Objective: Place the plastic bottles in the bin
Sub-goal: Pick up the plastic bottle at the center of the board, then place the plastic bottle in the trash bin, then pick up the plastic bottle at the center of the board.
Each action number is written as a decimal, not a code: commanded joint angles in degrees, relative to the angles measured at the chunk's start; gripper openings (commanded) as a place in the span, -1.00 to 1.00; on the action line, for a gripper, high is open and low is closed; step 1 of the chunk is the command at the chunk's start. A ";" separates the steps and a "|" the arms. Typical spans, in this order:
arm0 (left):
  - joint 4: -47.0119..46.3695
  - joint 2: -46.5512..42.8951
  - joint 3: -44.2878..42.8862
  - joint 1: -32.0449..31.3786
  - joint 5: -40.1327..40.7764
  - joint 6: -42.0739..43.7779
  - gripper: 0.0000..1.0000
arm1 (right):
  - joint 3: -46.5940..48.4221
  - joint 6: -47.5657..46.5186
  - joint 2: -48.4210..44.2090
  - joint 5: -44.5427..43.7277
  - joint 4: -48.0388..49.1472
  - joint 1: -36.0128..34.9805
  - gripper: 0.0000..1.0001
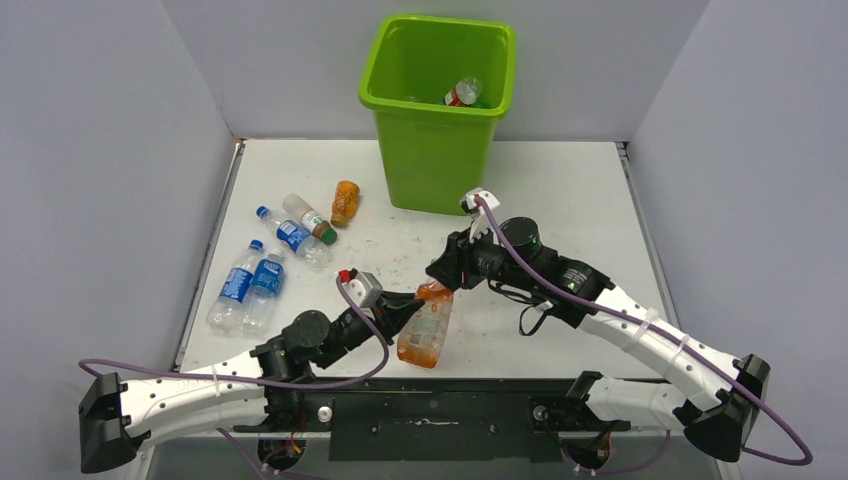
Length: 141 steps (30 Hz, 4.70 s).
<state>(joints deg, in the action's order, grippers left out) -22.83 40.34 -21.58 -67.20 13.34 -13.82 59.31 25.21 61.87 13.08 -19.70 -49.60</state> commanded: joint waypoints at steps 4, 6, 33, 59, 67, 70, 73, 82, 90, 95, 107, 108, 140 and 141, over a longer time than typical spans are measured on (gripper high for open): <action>-4.30 -0.49 -3.11 -0.82 1.78 1.36 -1.00 | -1.95 1.49 -0.39 2.09 5.22 -0.49 -0.85; -3.91 -0.69 -3.31 -0.87 2.92 0.87 -1.00 | -2.42 1.53 -1.22 2.35 6.24 -0.44 -0.89; 0.55 -19.90 -4.76 -0.22 42.35 32.22 0.92 | 8.52 -22.82 -10.20 -28.88 52.55 -0.41 -0.89; 5.26 -20.62 -6.01 0.13 42.40 27.67 0.92 | 51.73 -35.21 41.25 -51.41 43.97 14.48 -0.89; 5.55 -20.70 -5.93 0.49 42.15 27.27 0.93 | 62.68 -16.47 45.38 -28.90 16.53 23.14 -0.89; 5.58 -20.49 -5.80 0.49 42.04 27.03 0.92 | 64.92 -14.22 46.96 -26.07 12.06 24.09 -0.63; 5.61 -20.10 -5.80 0.58 42.03 26.92 0.92 | 65.25 -12.26 47.06 -23.99 10.08 24.79 0.29; 5.61 -19.06 -5.93 0.82 42.26 26.83 0.92 | 67.87 -8.11 44.18 -18.29 10.73 24.78 1.00; 4.90 -18.25 -5.77 1.17 43.95 26.88 0.92 | 63.95 -9.78 32.85 -15.40 12.41 15.91 1.00; 4.24 -17.66 -6.10 1.31 49.34 26.55 0.92 | 31.30 -2.40 15.46 -8.32 26.02 12.44 1.00; 43.75 -2.49 -21.45 22.94 36.27 0.47 0.92 | -12.02 7.47 1.63 -7.98 32.48 7.84 1.00; 45.55 -0.09 -22.36 30.73 28.00 -2.59 0.93 | -13.61 7.70 1.66 -7.49 33.02 7.61 1.00; 52.79 56.91 -46.48 63.95 5.92 -42.43 0.92 | -30.19 11.82 -0.84 -9.62 35.49 -0.53 1.00; 52.91 57.38 -46.76 63.95 6.05 -42.69 0.93 | -29.81 11.60 -0.72 -9.63 35.38 -0.56 1.00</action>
<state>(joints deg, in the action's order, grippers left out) 28.95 96.66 -64.58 -3.77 17.85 -53.56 26.09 38.02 61.28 4.29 14.66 -49.93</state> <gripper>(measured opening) 0.962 0.999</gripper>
